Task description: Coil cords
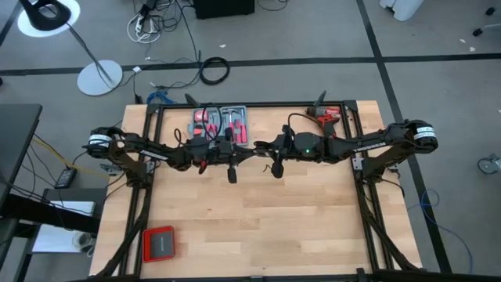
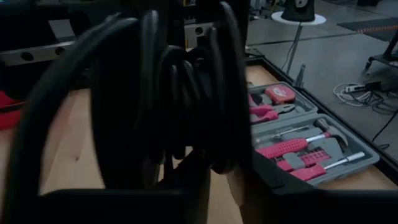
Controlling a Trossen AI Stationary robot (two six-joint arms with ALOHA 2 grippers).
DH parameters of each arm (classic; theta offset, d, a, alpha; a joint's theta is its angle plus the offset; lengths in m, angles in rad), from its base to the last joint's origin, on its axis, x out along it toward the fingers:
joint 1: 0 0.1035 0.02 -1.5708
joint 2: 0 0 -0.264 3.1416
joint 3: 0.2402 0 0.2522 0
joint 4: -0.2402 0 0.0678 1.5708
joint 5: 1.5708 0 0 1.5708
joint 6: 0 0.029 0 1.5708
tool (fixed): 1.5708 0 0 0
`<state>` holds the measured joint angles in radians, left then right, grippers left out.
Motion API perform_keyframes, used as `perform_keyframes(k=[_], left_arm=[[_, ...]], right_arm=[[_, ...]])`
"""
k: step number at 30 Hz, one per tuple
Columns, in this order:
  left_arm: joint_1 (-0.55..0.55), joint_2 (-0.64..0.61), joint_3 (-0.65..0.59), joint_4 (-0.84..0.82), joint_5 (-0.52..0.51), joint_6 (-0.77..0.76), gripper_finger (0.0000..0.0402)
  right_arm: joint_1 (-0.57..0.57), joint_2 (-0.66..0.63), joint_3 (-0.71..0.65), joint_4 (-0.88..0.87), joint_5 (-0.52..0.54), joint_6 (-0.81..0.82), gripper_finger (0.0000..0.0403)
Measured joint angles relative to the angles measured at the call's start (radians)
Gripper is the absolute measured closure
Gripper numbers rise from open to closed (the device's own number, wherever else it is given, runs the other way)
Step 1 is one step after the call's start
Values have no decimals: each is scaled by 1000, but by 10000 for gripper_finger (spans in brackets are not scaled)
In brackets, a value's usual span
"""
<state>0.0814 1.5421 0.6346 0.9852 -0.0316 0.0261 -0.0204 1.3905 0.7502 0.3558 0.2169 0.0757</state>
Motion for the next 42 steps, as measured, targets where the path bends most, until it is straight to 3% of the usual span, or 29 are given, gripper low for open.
perform_keyframes(k=[8,14,24,28,35,38,42], left_arm=[[2,0,0,-1,1,2,401],[4,0,0,-3,7,4,401],[3,-20,-1,5,22,0,401],[3,-21,-2,11,22,14,401],[3,-21,-2,17,24,4,401],[3,-21,-2,21,25,-5,401],[2,-21,-3,37,26,-18,401]], right_arm=[[1,-106,0,-149,14,2,284],[8,-236,1,-299,13,55,284],[89,-345,1,-533,57,168,287],[148,-321,1,-533,62,209,289],[260,-182,-39,-488,225,265,289],[295,-145,-70,-365,329,257,289],[307,-113,-115,-211,369,215,289]])
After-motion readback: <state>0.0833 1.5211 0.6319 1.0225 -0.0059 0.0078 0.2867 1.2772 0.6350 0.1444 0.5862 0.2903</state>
